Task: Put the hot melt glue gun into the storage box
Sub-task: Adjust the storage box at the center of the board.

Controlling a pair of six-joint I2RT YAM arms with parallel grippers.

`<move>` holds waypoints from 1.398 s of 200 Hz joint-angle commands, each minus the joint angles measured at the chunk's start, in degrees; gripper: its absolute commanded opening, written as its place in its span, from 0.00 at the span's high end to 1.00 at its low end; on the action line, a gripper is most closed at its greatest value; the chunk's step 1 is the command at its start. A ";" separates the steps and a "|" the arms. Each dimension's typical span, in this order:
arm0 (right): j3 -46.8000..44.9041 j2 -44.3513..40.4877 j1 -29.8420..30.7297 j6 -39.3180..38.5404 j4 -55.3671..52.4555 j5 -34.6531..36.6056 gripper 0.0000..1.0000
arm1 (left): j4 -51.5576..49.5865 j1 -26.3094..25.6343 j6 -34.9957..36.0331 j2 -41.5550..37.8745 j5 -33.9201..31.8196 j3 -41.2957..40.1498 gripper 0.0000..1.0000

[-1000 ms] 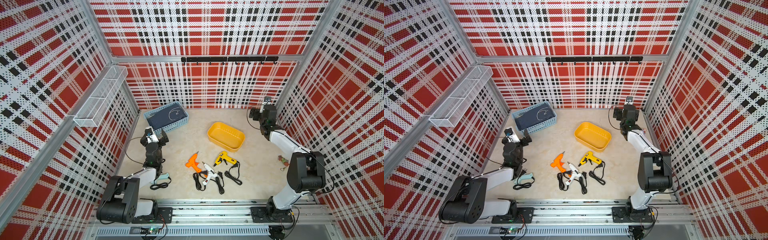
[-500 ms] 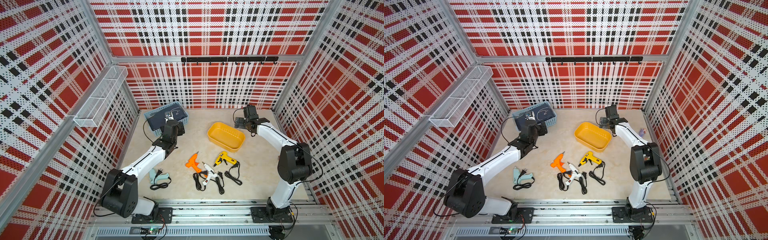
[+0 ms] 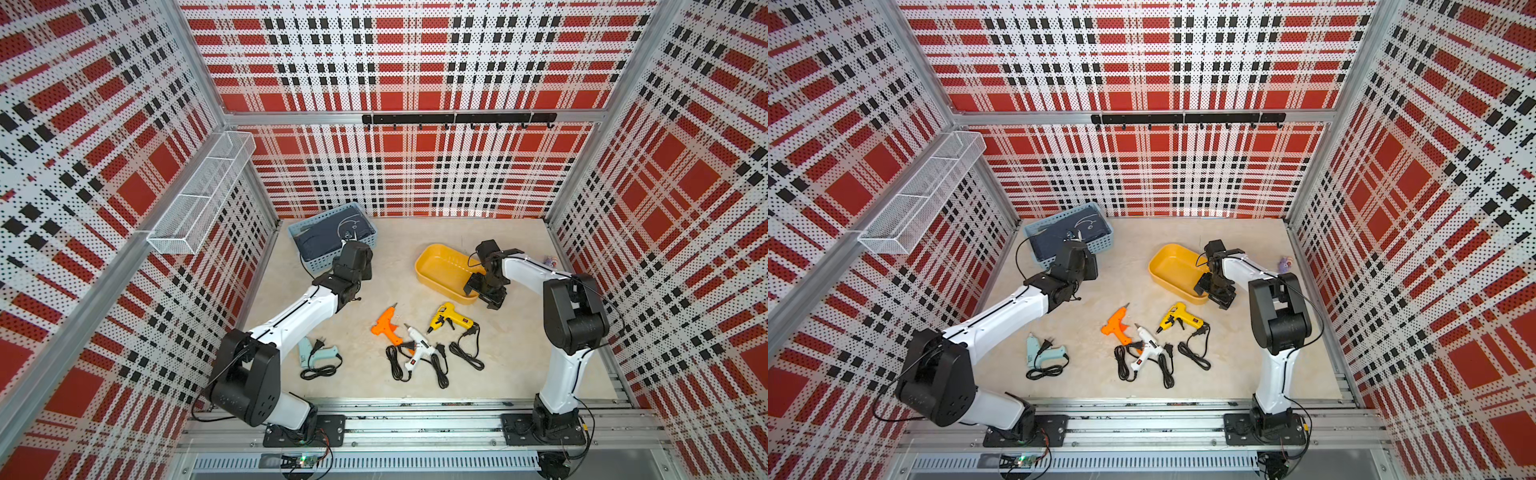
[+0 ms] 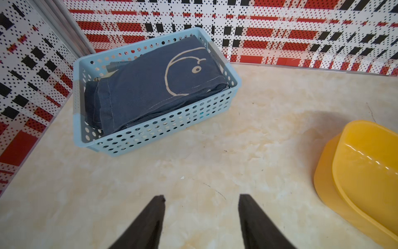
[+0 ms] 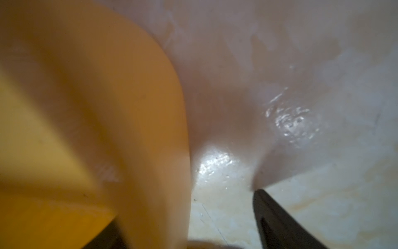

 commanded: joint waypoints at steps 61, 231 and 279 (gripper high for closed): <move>17.65 10.44 1.04 -10.98 -5.84 1.84 0.78 | -3.65 2.15 1.24 -2.76 1.44 1.06 0.65; 41.24 25.07 12.12 -39.22 -14.38 0.55 0.82 | -8.46 3.60 -6.75 -12.83 3.13 -8.22 0.48; 39.67 20.51 12.23 -36.12 -13.52 3.27 0.35 | -14.34 3.77 -16.56 -14.81 3.30 -11.89 0.34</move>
